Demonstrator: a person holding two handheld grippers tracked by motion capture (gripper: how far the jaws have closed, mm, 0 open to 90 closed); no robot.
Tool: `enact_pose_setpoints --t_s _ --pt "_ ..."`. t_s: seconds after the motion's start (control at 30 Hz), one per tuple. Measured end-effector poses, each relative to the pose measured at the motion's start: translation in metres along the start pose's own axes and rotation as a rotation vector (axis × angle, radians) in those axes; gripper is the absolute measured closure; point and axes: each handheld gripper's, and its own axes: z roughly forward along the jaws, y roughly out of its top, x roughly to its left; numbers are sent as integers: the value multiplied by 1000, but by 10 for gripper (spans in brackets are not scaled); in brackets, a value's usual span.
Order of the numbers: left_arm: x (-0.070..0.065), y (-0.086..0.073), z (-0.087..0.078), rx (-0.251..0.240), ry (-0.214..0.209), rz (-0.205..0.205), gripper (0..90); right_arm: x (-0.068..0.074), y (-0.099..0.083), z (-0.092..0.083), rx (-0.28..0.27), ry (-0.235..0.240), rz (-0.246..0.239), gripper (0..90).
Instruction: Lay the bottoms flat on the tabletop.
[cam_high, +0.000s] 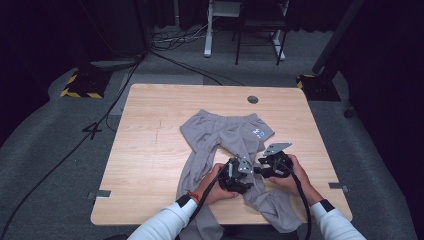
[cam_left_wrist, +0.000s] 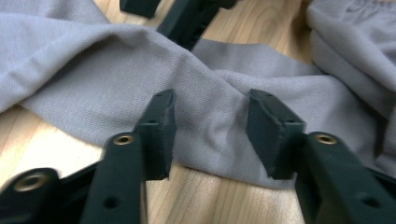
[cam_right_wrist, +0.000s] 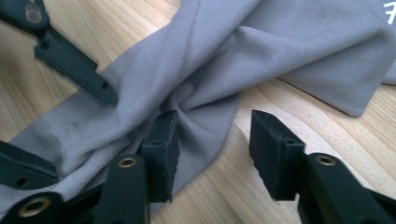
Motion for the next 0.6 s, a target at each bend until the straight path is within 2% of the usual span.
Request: enact_pose_setpoints --t_s 0.03,0.1,0.13,0.2,0.27,0.3,0.33,0.37,0.4,0.47,0.5,0.53,0.6 --pt "0 0 0 7 6 11 656 0 -1 0 -10 16 -7 650" --pt "0 0 0 9 17 26 739 0 -2 -1 -14 31 -12 729" --pt "0 0 -1 12 23 33 847 1 -2 -1 -11 29 -19 777" --pt "0 0 -3 19 41 45 881 2 -2 -1 -7 20 -26 868" --pt "3 -1 -9 2 47 38 892 -2 -4 -5 8 -31 -26 886" --pt "4 -1 -12 -8 50 34 892 -2 -4 -5 8 -31 -26 886" --pt "7 -2 -17 -23 59 27 893 -7 -7 -8 1 -61 0 887" --pt "10 -3 -22 -40 64 16 893 -7 -7 -8 1 -61 0 887" --pt "14 -5 -27 -58 64 -1 893 -11 -8 -11 -6 -71 23 887" --pt "21 -7 -40 -84 71 -20 894 -18 -9 -17 -24 -106 45 887" --pt "23 -9 -50 -93 81 -24 892 -23 -10 -23 -41 -126 76 888" --pt "24 -10 -54 -94 90 -22 892 -26 -10 -26 -46 -141 84 888" --pt "25 -12 -58 -94 91 -20 892 -30 -11 -32 -60 -149 114 888"
